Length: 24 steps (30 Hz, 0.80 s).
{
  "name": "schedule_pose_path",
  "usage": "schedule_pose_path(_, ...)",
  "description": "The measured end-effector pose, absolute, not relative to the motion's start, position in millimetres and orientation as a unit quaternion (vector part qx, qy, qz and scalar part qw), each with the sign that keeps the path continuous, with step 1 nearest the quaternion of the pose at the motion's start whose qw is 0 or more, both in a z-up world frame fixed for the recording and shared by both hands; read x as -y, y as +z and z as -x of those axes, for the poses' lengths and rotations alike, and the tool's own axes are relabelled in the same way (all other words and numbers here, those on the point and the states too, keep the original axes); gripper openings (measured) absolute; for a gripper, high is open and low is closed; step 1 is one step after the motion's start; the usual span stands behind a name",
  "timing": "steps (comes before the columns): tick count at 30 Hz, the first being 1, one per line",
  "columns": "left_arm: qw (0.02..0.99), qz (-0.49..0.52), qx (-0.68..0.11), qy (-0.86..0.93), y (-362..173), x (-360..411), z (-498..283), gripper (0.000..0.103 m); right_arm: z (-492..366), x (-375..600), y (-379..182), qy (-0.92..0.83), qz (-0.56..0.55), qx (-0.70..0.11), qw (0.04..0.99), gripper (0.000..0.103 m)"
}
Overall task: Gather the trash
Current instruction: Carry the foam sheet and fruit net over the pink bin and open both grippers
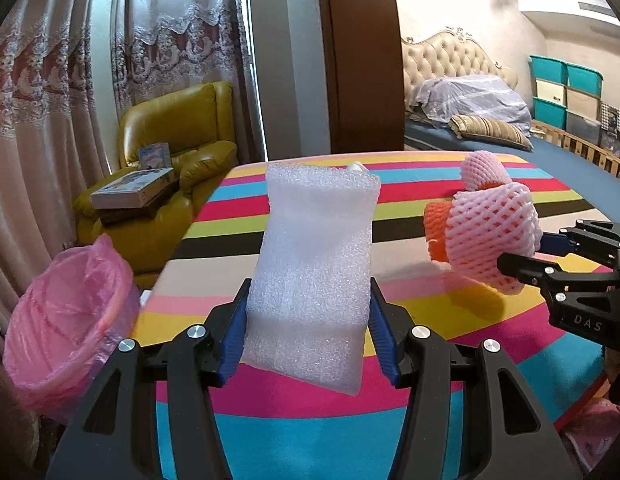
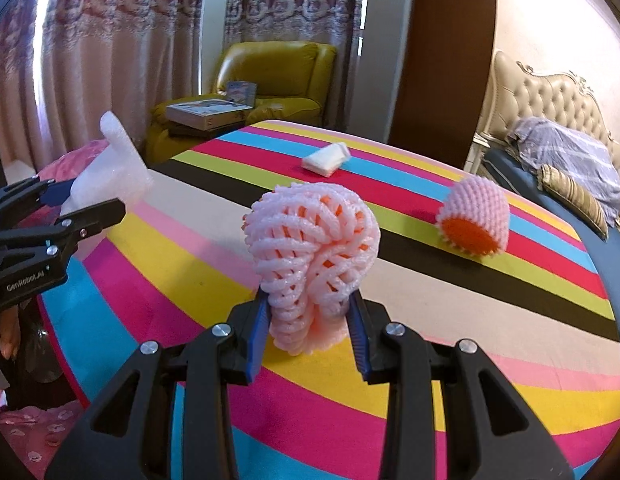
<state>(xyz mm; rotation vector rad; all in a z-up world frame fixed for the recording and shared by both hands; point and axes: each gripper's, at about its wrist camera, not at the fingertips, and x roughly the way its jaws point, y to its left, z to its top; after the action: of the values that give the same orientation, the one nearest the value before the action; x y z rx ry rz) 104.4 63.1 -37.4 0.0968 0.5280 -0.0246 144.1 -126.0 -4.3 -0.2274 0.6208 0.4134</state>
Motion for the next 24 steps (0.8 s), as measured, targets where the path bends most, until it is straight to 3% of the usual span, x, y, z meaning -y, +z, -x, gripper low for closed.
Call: schedule_pose_path(24, 0.974, -0.008, -0.206, 0.089, -11, -167, -59, 0.050, -122, 13, 19, 0.312, 0.191, -0.280, 0.888, 0.035)
